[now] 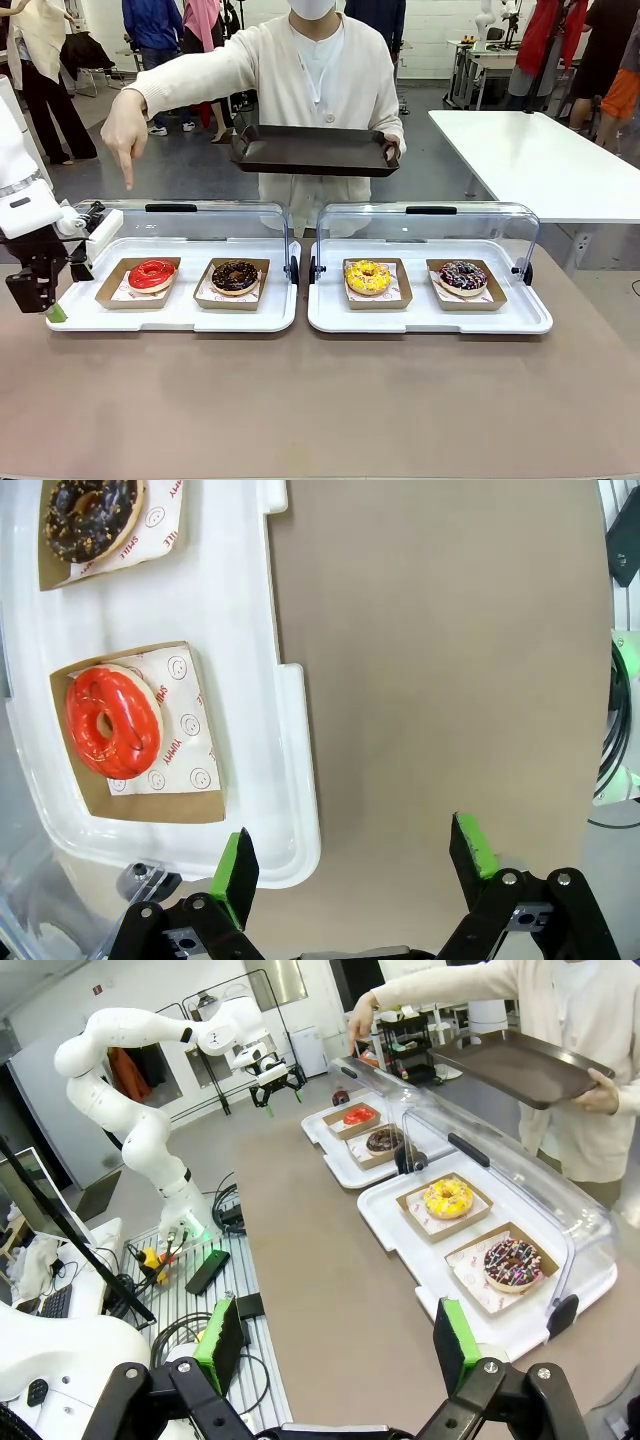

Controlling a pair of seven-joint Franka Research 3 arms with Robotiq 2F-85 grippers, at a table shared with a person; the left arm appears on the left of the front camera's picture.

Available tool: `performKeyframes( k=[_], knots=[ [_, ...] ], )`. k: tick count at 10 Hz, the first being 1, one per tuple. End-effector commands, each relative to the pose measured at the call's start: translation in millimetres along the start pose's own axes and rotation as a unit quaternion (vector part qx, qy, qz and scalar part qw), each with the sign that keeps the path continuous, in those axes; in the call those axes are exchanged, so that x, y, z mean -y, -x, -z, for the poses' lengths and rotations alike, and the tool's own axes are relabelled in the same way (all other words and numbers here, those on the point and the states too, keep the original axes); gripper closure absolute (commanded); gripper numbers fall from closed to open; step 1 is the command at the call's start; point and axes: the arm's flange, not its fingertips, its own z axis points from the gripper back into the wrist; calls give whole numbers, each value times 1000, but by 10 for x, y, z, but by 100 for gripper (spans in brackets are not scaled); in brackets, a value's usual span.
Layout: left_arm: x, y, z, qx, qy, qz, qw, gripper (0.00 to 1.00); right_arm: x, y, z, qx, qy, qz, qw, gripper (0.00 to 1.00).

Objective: Provide the desired donut to the person.
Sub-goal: Pick up and lift the Paper togo box containing the Donut pointed at by the person.

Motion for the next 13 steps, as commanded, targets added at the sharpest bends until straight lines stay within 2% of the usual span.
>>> performKeyframes(
  k=[1,3,5,9,13],
  knots=[
    [39,-8,12,-5,-8,1,1000,0,10,-5,-10,9,-4,-9,1000,0],
    [0,-1,0,0,0,0,1000,0,10,-5,-10,9,-4,-9,1000,0],
    [-243,-5,165,0,15,4,1000,0,10,-5,-10,9,-4,-9,1000,0],
    [-607,-27,396,-10,6,9,1000,0,10,-5,-10,9,-4,-9,1000,0],
    [-762,-6,737,-24,-6,21,999,0,10,-5,-10,9,-4,-9,1000,0]
  ],
)
